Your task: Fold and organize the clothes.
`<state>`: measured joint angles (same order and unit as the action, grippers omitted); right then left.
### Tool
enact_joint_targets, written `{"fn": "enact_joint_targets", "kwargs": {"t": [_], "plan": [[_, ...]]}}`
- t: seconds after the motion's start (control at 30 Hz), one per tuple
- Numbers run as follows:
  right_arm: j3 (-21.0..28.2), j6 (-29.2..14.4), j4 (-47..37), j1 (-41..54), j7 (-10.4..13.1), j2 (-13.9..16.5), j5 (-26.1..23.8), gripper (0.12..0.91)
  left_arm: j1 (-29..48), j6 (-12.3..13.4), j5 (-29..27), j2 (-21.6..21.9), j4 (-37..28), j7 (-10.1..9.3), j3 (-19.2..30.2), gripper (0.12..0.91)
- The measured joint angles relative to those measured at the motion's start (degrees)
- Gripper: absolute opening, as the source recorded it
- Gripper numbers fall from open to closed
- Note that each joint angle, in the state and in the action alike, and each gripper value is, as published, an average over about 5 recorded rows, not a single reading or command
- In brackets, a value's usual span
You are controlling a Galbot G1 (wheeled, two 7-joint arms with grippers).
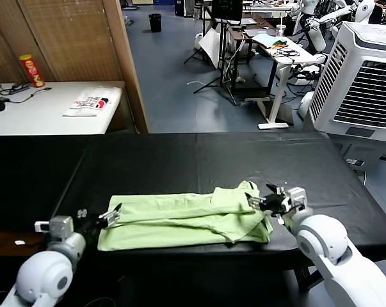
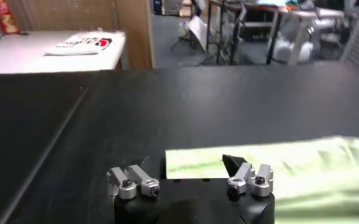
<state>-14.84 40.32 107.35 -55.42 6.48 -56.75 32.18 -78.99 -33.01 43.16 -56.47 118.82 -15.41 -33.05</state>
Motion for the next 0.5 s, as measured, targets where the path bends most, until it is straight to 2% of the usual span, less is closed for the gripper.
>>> {"fn": "enact_joint_targets", "kwargs": {"t": [0.17, 0.33, 0.43, 0.5], "plan": [[2.1, -0.5, -5.0, 3.1, -0.3, -2.9, -1.7, 0.798, 3.8, 0.1, 1.0, -1.6, -4.2, 0.07, 1.6, 0.798], [2.9, -0.6, -7.6, 4.0, -0.7, -4.3, -2.2, 0.796, 5.7, -0.1, 1.4, -2.9, -7.5, 0.32, 2.6, 0.798], [3.1, -0.7, -8.6, 4.1, -0.9, -4.7, -2.6, 0.761, 6.2, 0.0, 1.7, -3.1, -9.0, 0.60, 2.6, 0.794], [3.1, -0.7, -9.0, 4.0, -1.0, -4.9, -2.9, 0.717, 6.3, 0.1, 1.9, -3.1, -9.9, 1.02, 2.6, 0.761]]}}
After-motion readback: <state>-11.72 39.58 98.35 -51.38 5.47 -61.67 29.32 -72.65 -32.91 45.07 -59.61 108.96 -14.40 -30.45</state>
